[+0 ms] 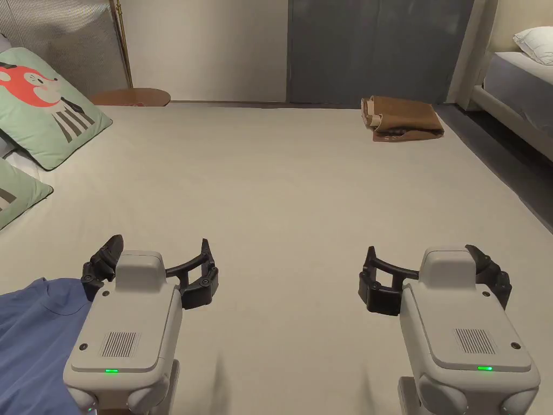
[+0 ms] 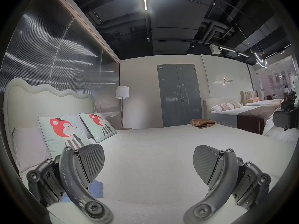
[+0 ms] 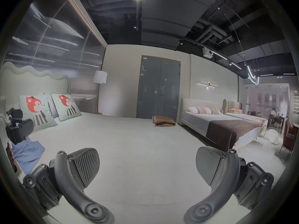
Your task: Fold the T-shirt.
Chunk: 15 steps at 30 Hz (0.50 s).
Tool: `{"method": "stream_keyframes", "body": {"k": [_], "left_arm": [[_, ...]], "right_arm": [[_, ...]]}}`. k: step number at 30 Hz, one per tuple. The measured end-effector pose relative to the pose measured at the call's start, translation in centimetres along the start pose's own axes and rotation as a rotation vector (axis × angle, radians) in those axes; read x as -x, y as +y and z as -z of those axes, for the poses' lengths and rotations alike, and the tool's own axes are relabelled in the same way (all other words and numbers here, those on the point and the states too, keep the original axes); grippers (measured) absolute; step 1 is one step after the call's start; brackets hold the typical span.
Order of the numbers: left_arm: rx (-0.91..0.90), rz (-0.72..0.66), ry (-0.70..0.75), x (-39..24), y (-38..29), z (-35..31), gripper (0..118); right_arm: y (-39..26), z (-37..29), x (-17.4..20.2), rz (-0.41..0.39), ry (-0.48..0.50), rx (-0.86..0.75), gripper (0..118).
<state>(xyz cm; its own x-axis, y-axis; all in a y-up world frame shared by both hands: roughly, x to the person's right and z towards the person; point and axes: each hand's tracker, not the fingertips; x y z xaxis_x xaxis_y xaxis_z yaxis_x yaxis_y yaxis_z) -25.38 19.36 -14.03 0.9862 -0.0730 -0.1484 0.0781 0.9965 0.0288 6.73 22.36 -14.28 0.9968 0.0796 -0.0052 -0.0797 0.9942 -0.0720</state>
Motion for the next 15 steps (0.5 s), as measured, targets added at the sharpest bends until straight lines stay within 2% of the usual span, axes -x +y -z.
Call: {"method": "stream_keyframes", "body": {"k": [15], "left_arm": [[-0.008,-0.004,0.003,0.05,0.24,0.06,109]], "right_arm": [[0.16,0.05,0.15,-0.006,-0.001,-0.014,118]]}}
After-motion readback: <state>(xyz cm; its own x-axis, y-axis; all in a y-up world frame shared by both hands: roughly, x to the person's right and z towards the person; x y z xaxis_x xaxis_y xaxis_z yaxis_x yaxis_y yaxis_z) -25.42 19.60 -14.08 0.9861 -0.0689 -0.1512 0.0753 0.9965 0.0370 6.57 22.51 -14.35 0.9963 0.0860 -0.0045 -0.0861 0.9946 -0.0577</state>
